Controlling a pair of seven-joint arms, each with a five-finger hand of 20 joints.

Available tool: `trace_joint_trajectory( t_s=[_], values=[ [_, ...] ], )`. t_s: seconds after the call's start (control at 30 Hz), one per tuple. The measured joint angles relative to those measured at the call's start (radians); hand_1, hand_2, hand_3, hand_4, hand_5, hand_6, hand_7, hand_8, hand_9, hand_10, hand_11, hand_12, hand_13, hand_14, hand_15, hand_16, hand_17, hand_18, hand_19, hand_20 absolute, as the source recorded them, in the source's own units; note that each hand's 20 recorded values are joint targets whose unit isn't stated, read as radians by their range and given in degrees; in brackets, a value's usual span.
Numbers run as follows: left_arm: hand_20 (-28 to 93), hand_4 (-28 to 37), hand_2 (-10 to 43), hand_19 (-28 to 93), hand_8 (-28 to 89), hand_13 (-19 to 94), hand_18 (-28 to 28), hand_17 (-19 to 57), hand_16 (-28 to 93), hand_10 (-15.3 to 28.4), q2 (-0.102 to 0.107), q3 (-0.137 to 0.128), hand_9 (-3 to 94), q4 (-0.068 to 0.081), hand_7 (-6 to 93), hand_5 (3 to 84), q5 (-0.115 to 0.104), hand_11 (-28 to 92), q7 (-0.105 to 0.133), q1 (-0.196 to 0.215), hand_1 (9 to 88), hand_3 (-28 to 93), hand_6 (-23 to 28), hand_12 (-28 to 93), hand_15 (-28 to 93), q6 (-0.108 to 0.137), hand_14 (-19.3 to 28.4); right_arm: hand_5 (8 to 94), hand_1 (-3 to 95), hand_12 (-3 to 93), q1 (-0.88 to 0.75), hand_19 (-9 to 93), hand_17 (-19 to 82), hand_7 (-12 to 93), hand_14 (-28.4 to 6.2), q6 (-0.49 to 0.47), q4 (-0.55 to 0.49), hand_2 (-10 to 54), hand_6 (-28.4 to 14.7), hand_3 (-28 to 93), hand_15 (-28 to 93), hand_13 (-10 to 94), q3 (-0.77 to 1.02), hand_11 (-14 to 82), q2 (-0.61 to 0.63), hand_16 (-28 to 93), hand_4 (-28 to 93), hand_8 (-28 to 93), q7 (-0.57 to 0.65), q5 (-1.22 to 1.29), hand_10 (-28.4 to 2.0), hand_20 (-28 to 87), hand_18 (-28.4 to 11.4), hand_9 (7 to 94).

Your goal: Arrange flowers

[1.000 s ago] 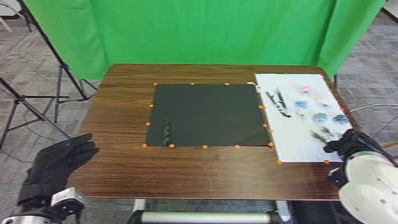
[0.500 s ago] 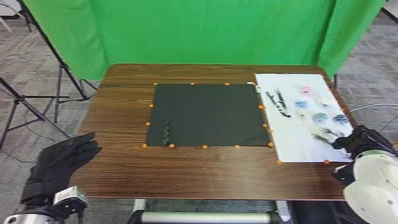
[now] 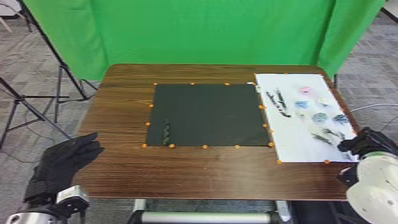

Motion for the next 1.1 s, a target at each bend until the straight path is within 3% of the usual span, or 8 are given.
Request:
trace_joint_trajectory(
  t_s=[0.37,0.67,0.8,1.1],
  values=[
    [12,-16.8,7.1,61,-9,28,21.9,-9.9,-14,22.8,-0.004,0.002,40.7,0.003,15.0,50.3,0.0,39,0.001,-0.006,28.3,79,15.9,8,61,-0.004,27.6,65.4,37.5,18.3,0.005,93,40,23,-16.4,0.021,0.032,-4.2,-12.7,76,75,66,-0.072,35.4,-0.011,17,-21,-8,0.008,-0.034,-24.1,-23,-27.5,65.5],
    [12,-16.9,7.2,61,-9,28,21.9,-9.9,-14,22.8,-0.006,0.009,40.6,0.007,15.1,50.3,0.0,40,-0.002,-0.019,28.3,79,15.9,8,61,-0.006,27.6,69.0,38.5,18.7,0.036,93,41,27,-15.2,0.146,0.063,-3.2,-10.5,77,74,68,-0.14,38.0,-0.01,18,-22,-9,0.005,-0.09,-22.3,-22,-26.2,68.8],
    [12,-16.9,7.2,61,-9,28,21.9,-9.9,-14,22.7,-0.007,0.009,40.6,0.007,15.0,50.3,0.001,40,-0.003,-0.019,28.4,79,15.9,8,61,-0.006,27.7,70.0,42.5,18.6,0.036,93,42,28,-14.0,0.146,0.072,-4.5,-9.9,75,74,70,-0.143,38.6,-0.009,18,-25,6,0.006,-0.106,-21.1,-21,-25.0,70.9],
    [12,-17.0,7.2,61,-9,28,21.9,-9.9,-14,22.9,-0.007,0.013,40.7,0.008,15.1,50.2,0.001,40,-0.005,-0.023,28.4,79,15.8,8,61,-0.006,27.6,73.5,50.4,19.8,0.046,93,44,31,-11.6,0.156,0.097,-6.0,-7.8,72,72,74,-0.155,39.7,-0.009,19,-27,13,0.015,-0.134,-18.3,-20,-23.6,76.0]
  ],
)
